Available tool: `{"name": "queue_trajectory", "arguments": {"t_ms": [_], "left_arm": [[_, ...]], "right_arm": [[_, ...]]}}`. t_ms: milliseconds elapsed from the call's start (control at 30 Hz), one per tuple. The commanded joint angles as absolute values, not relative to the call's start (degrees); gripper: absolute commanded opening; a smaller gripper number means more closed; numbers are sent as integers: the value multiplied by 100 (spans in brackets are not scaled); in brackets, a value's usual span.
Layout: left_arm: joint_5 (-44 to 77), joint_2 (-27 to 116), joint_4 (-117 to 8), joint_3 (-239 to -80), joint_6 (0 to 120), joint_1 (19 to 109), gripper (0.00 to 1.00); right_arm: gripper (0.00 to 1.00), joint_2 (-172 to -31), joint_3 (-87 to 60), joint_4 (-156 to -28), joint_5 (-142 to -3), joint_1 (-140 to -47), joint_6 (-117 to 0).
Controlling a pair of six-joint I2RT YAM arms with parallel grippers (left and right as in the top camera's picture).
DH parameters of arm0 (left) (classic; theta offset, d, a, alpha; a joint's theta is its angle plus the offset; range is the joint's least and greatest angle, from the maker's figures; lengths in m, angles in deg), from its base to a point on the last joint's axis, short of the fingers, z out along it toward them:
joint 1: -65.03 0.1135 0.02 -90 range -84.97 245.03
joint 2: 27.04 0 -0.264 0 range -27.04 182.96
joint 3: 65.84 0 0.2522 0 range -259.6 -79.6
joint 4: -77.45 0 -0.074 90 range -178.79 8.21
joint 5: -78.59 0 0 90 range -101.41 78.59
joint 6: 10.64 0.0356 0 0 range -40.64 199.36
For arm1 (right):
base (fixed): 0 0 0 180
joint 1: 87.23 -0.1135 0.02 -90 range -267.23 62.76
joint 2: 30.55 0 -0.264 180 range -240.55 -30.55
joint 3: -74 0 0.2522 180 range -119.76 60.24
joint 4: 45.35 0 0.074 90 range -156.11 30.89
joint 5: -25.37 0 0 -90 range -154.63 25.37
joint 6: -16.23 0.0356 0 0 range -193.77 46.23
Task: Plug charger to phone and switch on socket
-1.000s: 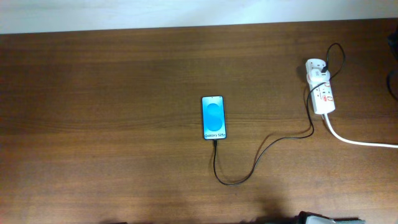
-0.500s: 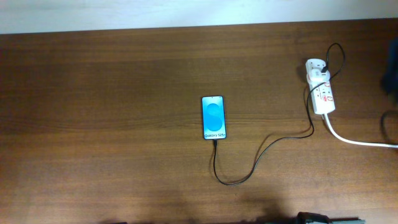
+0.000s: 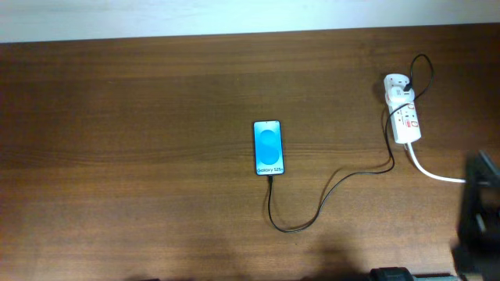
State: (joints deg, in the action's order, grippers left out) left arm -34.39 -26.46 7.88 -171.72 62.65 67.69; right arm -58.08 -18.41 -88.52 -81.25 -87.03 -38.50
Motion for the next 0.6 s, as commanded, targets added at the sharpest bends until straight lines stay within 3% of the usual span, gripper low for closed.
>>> {"name": "queue_trajectory", "arguments": {"t_ms": [0, 567], "left_arm": [[-3481, -2659, 792, -17187, 6230, 6795, 99], [-3481, -2659, 792, -17187, 6230, 6790, 99]], "right_arm": [[4, -5137, -1856, -8712, -8202, -8755, -4058], [5, -3087, -1948, -8979, -6755, -8834, -4948]]}}
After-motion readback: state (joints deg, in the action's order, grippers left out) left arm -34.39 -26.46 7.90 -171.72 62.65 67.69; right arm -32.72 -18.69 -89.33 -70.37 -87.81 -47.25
